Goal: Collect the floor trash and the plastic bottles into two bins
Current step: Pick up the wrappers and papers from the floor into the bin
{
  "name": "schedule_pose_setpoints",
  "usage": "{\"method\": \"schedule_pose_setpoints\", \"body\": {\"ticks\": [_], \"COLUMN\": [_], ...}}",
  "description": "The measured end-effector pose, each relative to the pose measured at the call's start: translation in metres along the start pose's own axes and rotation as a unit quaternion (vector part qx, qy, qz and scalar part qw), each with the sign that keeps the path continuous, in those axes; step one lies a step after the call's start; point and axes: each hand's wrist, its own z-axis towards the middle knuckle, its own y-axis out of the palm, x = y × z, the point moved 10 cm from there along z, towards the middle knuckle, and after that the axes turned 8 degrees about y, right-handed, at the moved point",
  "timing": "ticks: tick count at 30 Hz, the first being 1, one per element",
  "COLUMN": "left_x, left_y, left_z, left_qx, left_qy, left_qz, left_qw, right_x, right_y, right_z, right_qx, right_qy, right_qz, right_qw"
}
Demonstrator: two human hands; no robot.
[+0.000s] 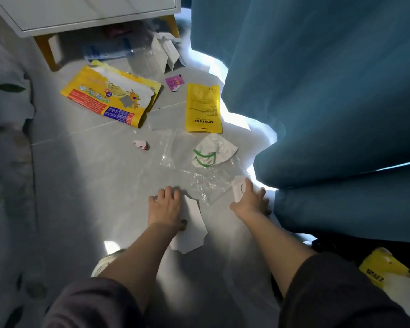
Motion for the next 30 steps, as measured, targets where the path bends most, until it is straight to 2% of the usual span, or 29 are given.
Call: {"method": "schedule_pose_setpoints", "body": {"ticks": [3,8,13,17,22,26,30], "left_x": [-0.007,-0.023,-0.043,-0.048,-0.024,0.021,0.073], "left_y": [0.001,-0.007,-0.079,-0.146,-0.212,-0.241,-0.263], "left_z": [0.000,-0.011,-0.038,-0.062,-0.085,-0.096,-0.105], "left_qx": [-0.019,-0.092,-0.044,0.002,0.064,0.061,0.052], "left_qy": [-0.014,-0.007,0.030,0.045,0.087,0.150,0.197], "left_qz": [-0.026,-0.195,-0.212,-0.233,-0.263,-0.339,-0.379], "left_qw": [0.999,0.976,0.976,0.971,0.959,0.927,0.903], "right_x": [0.004,0.006,-0.003,-0.016,-0.007,0.029,0.079], "right_y": [-0.001,-0.012,-0.039,-0.077,-0.135,-0.172,-0.193], "right_z": [-0.003,-0.022,-0.067,-0.112,-0.166,-0.193,-0.202], "right_qx": [0.017,0.035,0.017,0.058,0.131,0.185,0.196], "right_qy": [0.016,0.012,-0.055,-0.138,-0.199,-0.215,-0.183], "right_qz": [-0.019,-0.081,-0.113,-0.102,-0.036,-0.005,0.005], "right_qw": [1.000,0.996,0.992,0.983,0.970,0.959,0.964]}}
